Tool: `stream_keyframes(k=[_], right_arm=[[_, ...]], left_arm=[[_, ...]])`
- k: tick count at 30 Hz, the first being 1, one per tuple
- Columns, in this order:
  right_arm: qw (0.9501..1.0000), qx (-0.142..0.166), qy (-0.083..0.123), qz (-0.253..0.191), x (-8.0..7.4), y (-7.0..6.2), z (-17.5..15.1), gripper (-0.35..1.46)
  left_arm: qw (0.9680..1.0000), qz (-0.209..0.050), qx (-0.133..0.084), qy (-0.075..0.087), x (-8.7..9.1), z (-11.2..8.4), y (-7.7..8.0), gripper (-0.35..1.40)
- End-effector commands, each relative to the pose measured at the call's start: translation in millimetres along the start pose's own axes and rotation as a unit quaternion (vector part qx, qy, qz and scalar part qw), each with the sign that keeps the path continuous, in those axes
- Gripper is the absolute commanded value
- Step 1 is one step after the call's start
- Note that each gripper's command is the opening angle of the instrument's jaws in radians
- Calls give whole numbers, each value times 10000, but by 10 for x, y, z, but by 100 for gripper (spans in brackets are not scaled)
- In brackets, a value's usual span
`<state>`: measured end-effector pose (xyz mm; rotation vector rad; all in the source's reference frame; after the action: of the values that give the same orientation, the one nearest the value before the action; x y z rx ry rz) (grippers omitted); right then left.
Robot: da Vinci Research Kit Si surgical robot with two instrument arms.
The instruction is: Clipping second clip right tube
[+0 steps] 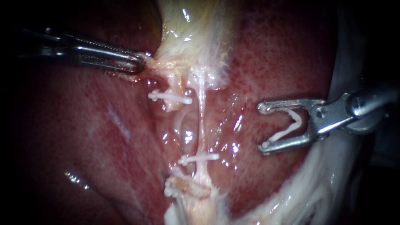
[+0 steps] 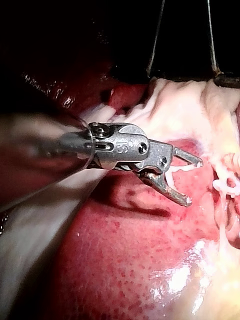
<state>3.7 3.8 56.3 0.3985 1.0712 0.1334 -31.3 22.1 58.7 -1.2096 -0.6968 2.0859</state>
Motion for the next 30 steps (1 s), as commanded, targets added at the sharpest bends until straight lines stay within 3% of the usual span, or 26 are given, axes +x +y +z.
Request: stream_keyframes(k=[1,6,9,12,21,30], right_arm=[[10000,-1,0,0,0,0,0,50],[10000,13,4,0,1,0,1,50],[10000,51,15,1,2,0,2,50],[9999,152,44,4,6,1,8,50],[9924,508,174,1105,13,4,59,50],[9829,674,210,1699,-3,8,127,50]], left_arm=[[10000,-7,-1,4,0,-1,0,-35],[9999,-20,137,76,20,-40,3,-35],[9998,-16,187,118,24,-53,4,-35],[9997,11,191,118,23,-54,4,-35],[9997,11,200,121,24,-51,4,-35],[9997,12,201,121,23,-51,4,-35]])
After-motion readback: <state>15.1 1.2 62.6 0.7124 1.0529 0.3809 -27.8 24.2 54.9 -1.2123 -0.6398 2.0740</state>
